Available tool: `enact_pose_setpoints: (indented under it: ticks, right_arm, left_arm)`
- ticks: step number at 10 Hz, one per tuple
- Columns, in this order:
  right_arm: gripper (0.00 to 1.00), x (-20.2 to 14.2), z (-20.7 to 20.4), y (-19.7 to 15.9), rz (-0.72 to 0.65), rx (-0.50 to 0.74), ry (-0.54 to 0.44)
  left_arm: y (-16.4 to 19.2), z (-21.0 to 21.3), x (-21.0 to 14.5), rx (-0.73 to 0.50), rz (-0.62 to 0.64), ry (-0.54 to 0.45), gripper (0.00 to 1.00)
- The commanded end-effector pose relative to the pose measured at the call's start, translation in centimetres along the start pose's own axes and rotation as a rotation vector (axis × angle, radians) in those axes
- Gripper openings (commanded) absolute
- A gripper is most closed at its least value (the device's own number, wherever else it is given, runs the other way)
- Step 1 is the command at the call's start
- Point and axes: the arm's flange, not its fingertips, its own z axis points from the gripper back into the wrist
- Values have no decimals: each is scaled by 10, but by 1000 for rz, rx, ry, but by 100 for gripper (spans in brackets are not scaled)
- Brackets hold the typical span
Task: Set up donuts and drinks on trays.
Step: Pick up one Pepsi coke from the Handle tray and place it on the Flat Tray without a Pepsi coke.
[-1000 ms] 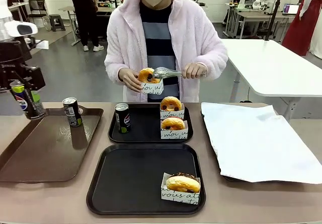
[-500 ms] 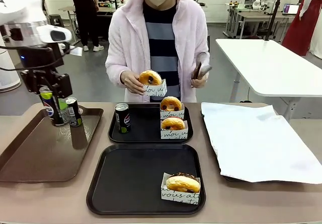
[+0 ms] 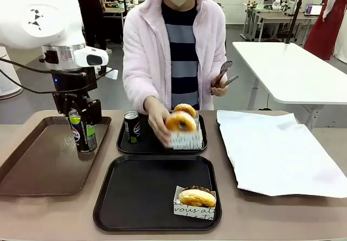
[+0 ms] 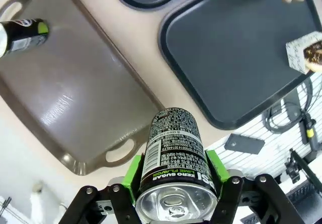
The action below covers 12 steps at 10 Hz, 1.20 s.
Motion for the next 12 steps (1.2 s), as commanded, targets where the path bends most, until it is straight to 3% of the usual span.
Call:
enact_pose_setpoints:
  ticks: [1, 3, 5, 7, 12]
  right_arm:
    - [100, -1, 1, 0, 3, 8, 1]
    - [100, -1, 1, 0, 3, 8, 1]
    - [100, -1, 1, 0, 3, 8, 1]
    - [100, -1, 1, 0, 3, 8, 1]
    - [100, -1, 1, 0, 3, 8, 1]
  left_arm:
    - [31, 0, -39, -16, -65, 42, 60]
    - [59, -9, -82, -49, -124, 62, 60]
    - [62, -25, -90, -56, -132, 74, 60]
    - [67, -23, -79, -59, -142, 89, 60]
    - [12, -25, -11, -1, -194, -10, 60]
